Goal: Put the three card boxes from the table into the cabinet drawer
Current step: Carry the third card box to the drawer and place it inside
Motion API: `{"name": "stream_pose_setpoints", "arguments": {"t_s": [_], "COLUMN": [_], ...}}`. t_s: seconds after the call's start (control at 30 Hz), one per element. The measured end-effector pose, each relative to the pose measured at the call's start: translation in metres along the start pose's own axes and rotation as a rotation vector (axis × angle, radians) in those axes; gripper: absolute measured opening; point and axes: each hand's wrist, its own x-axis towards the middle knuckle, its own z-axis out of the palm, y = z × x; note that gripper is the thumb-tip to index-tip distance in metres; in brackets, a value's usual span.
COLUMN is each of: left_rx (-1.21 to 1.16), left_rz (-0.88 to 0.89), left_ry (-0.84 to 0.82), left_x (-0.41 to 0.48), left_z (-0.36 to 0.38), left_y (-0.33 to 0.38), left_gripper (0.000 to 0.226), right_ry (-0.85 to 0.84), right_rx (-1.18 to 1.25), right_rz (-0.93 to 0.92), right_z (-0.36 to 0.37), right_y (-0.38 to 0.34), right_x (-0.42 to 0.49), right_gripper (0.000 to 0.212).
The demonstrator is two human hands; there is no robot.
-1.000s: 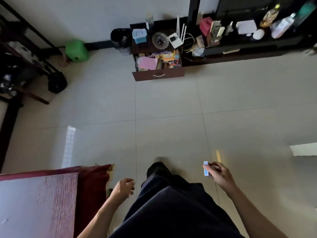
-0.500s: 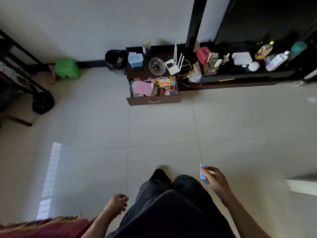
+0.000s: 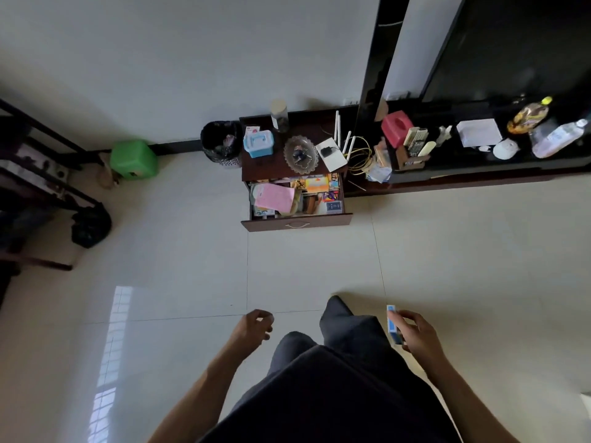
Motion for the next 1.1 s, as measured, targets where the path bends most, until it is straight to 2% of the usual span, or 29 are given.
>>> {"name": "stream_pose_setpoints", "arguments": {"t_s": [0.2,0.43,0.57,0.67,0.87,1.0,1.1], "left_rx": [-0.016,0.016,0.036,-0.025,-0.079,-0.099,-0.097], "left_rz": [-0.095,-0.228,-0.24,-0.258,-0.148,-0.052,-0.043], "left_ry": [0.034,0.042,0.033,0.018,0.001,0.006,-0.004], "left_x": [0.016,0.054,0.095,0.129,0.198,0.237,0.259], "left_z": [-0.022,-0.06,-0.097,-0.127,-0.176,-0.189,-0.191], "left_y": [0.02,0.023,0.049,0.088,0.194,0.259,0.291], "left_gripper": [0.016,0.01,0.02,0.013,0.019,0.022,0.023], "right_ry": [-0.056,-0.069,-0.056,-0.039,0.009,-0.027,-0.052], "right_rx": [-0.019,-0.014,-0.001,-0.008,-0.029,-0.073,-0.136], "right_rz": [-0.054,-0.061,-0.051,-0.039,-0.055,-0.05,-0.038], "right_z": [-0.002,0.027,0.054,0.071,0.094,0.104,0.109], "right_y": [-0.101,-0.191,-0.228,-0.254,-0.293,-0.316,-0.333], "right_x": [0.063,0.123,0.151,0.17,0.195,0.215,0.238], "right_gripper": [0.042,0.038,0.035,0.029,0.024,0.035,0.044]}}
